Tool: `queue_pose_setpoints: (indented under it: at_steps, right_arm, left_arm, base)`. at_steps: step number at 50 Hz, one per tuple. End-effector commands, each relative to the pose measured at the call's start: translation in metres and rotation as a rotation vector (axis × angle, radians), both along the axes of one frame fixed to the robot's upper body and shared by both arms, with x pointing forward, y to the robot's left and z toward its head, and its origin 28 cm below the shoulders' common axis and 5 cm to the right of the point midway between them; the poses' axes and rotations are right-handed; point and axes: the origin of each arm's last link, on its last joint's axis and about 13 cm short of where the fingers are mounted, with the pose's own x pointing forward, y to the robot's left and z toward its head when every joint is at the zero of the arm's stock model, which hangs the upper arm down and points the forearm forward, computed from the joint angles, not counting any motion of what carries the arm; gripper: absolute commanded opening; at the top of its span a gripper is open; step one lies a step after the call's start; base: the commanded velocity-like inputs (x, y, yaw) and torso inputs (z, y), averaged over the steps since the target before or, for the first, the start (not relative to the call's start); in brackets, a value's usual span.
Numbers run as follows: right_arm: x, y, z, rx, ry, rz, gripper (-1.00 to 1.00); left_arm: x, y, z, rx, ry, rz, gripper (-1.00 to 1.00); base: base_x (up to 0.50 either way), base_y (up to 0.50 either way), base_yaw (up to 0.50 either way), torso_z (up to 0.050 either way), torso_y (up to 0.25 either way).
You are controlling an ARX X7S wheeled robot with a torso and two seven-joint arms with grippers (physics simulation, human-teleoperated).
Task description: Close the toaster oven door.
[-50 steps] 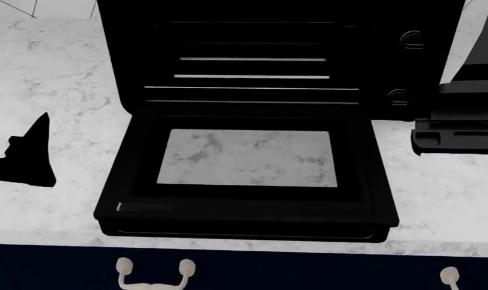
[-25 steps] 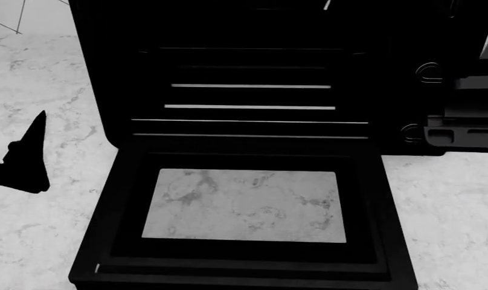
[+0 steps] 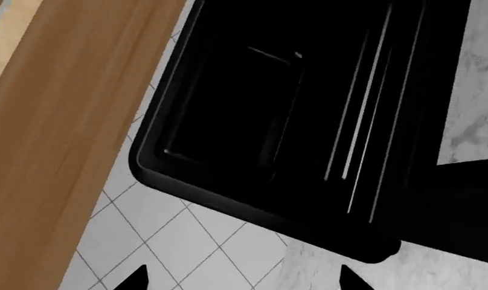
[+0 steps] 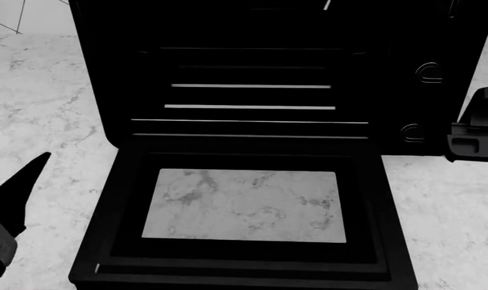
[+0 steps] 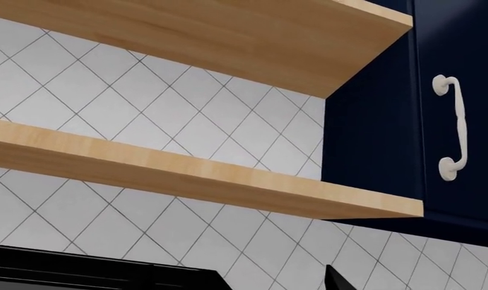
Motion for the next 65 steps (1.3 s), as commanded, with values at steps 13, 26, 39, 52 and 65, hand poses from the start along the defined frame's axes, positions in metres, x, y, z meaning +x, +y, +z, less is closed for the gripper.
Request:
queue_pose_setpoints:
  at_steps: [13,26,39,52,65]
  right_arm:
    - [-0.007,-0.003,-0.002,0.015,-0.010,-0.011,1.00]
    - [-0.007,-0.003,-0.001,0.019,-0.012,-0.013,1.00]
    - [-0.010,-0.004,-0.001,0.018,-0.011,-0.024,1.00]
    - [-0.014,-0.007,-0.002,0.024,-0.018,-0.037,1.00]
    - [-0.016,-0.009,-0.003,0.034,-0.022,-0.043,1.00]
  left_arm:
    - [0.001,0.015,-0.018,0.565,0.012,-0.224,1.00]
    - [0.007,0.012,-0.038,0.561,0.049,-0.255,1.00]
    - [0.036,0.012,-0.051,0.572,0.044,-0.271,1.00]
    - [0.056,-0.005,-0.036,0.598,0.011,-0.314,1.00]
    - [0.057,-0.023,-0.033,0.660,-0.017,-0.449,1.00]
  base:
    - [0.00,0.00,0.00,0.000,0.000]
    - [0.00,0.00,0.00,0.000,0.000]
    - [0.00,0.00,0.00,0.000,0.000]
    - [0.00,0.00,0.00,0.000,0.000]
    - [0.00,0.00,0.00,0.000,0.000]
